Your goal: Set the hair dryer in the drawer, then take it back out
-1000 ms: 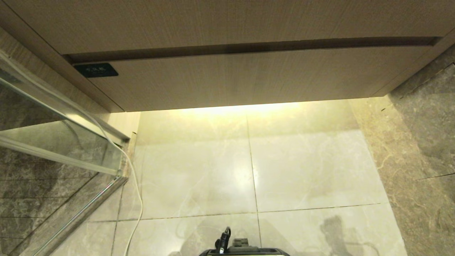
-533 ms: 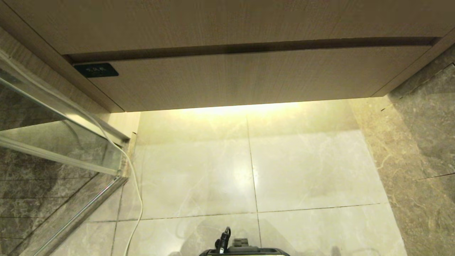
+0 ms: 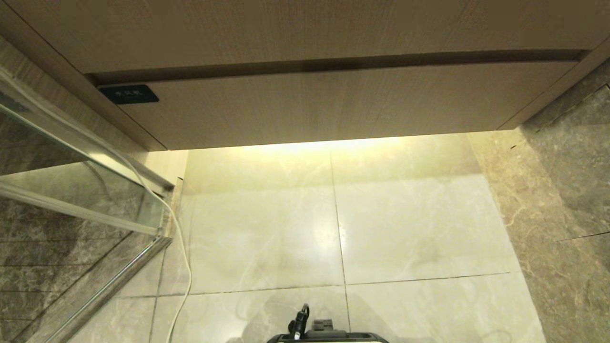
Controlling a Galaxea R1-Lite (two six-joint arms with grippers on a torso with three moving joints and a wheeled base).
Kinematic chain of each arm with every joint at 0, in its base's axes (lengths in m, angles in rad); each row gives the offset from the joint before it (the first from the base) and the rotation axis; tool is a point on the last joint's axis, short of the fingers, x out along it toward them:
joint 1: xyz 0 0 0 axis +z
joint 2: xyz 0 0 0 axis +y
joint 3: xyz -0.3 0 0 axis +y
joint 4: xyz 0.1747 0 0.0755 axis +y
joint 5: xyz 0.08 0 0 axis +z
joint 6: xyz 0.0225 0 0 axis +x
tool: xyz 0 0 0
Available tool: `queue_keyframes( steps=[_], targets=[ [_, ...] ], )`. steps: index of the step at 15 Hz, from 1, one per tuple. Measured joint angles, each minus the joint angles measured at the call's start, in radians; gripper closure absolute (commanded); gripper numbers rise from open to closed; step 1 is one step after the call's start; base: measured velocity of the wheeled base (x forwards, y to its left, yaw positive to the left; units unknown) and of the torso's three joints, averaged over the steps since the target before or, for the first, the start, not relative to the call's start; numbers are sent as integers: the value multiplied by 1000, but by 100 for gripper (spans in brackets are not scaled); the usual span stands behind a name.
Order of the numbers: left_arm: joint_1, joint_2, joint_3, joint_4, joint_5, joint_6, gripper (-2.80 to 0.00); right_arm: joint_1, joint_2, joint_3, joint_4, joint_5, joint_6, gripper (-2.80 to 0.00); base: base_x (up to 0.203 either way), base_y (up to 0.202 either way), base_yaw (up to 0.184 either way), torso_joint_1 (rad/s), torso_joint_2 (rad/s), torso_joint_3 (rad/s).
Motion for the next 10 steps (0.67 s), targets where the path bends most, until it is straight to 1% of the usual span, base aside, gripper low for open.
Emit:
queue_keyframes(
  steps=[1,4,10],
  targets=[
    [0,0,0,0,0,-5,0,1,-7,1,-17,-8,23,0,0,0,0,0,0,0],
    [0,0,0,-1,0,-12,0,2,-16,2,-14,-7,-1,0,0,0,0,0,0,0],
    [0,0,0,-3,2,-37,0,3,-18,3,-12,-7,9,0,0,0,0,0,0,0]
  ],
)
